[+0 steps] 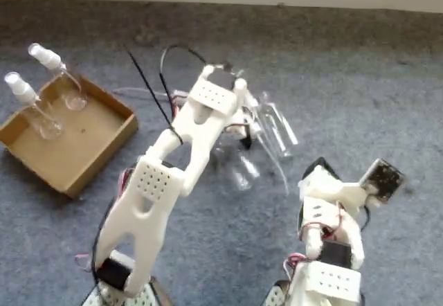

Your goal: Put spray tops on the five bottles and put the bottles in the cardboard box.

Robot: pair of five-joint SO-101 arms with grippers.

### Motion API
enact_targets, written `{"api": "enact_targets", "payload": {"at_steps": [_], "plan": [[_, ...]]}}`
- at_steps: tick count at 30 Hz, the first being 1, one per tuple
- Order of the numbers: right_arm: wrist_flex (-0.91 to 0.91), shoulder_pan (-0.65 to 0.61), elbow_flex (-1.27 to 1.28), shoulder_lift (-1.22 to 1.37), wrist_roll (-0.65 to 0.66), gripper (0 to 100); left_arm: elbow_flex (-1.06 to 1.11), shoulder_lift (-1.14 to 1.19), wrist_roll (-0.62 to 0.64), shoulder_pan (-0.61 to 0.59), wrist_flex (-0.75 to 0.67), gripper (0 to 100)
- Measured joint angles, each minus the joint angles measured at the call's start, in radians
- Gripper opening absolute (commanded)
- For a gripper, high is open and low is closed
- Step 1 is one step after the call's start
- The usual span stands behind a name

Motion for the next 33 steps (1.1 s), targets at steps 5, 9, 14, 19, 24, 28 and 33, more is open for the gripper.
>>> {"api": "enact_targets", "payload": {"at_steps": [5, 9, 14, 19, 24, 28, 33], "plan": [[0.0, 0.0, 0.0, -0.002, 0.0, 1.0, 0.018, -0.002, -0.003, -0.035, 0.005, 27], [0.0, 0.0, 0.0, -0.002, 0.0, 1.0, 0.02, 0.0, -0.003, -0.046, 0.005, 27], [0.0, 0.0, 0.0, -0.002, 0.0, 1.0, 0.021, -0.002, -0.028, -0.048, 0.005, 27], [0.0, -0.009, 0.0, -0.002, 0.005, 1.0, 0.069, -0.069, -0.094, -0.052, 0.005, 27], [0.0, -0.032, 0.0, -0.002, 0.006, 1.0, 0.181, -0.224, -0.189, -0.064, 0.008, 27], [0.0, -0.04, 0.0, -0.002, 0.006, 1.0, 0.252, -0.37, -0.279, -0.058, 0.011, 27], [0.0, -0.04, 0.0, -0.002, 0.006, 1.0, 0.328, -0.563, -0.42, -0.072, 0.011, 27]]}}
